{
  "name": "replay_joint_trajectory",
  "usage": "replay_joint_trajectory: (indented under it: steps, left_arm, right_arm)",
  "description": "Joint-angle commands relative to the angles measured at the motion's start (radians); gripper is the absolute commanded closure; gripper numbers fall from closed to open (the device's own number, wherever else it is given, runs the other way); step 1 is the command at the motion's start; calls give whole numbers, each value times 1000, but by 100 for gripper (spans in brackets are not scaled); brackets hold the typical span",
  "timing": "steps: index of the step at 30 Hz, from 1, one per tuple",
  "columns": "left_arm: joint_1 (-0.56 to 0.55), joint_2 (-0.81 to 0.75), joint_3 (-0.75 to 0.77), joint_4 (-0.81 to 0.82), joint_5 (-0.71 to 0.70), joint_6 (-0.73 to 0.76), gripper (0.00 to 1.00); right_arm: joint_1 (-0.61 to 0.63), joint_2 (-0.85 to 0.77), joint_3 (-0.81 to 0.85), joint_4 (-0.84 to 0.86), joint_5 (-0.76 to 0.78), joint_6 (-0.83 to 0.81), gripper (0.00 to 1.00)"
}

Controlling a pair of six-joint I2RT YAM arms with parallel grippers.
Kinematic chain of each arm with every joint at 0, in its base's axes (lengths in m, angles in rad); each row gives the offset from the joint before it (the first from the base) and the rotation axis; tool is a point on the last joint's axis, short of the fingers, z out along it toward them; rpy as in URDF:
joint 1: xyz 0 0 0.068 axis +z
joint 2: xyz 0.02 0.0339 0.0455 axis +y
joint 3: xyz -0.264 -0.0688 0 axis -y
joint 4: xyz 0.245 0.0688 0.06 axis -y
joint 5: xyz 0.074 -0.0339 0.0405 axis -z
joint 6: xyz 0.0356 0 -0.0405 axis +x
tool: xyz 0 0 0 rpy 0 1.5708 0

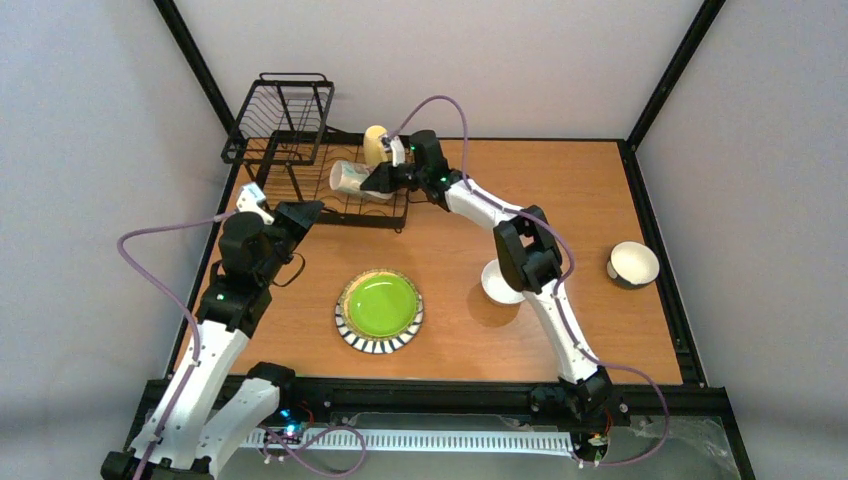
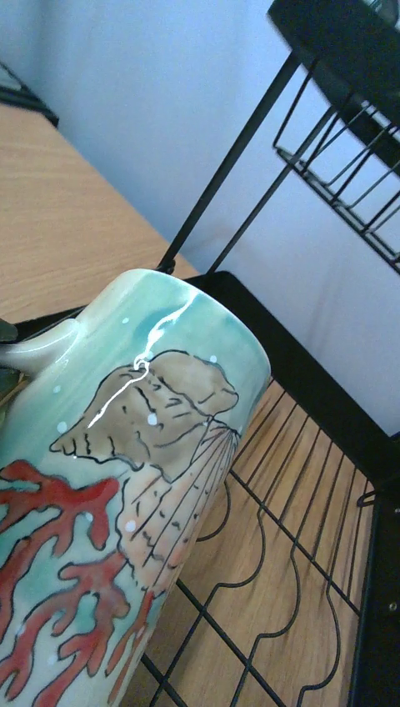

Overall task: Load the mixed dishes into the dish rack
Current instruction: Turn the cup upside down over the dish rack.

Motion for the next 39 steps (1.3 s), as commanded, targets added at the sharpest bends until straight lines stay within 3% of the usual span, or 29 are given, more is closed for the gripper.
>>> replay_joint_trajectory:
  steps: [1, 15, 23, 39]
  left_arm:
    - [-5, 2, -11, 20, -2, 26, 46]
    - [-5, 20, -27, 45, -6, 19, 46]
    - [-5, 33, -36, 63, -4, 16, 46]
    - [-6, 35, -38, 45, -20, 38, 46]
  right_arm:
    - [-28, -113, -68, 350, -84, 193, 98]
    - [-67, -15, -166, 746, -112, 574, 98]
    - [-66, 11, -218, 829, -86, 641, 98]
    - [-48, 217, 10, 922, -67, 829, 98]
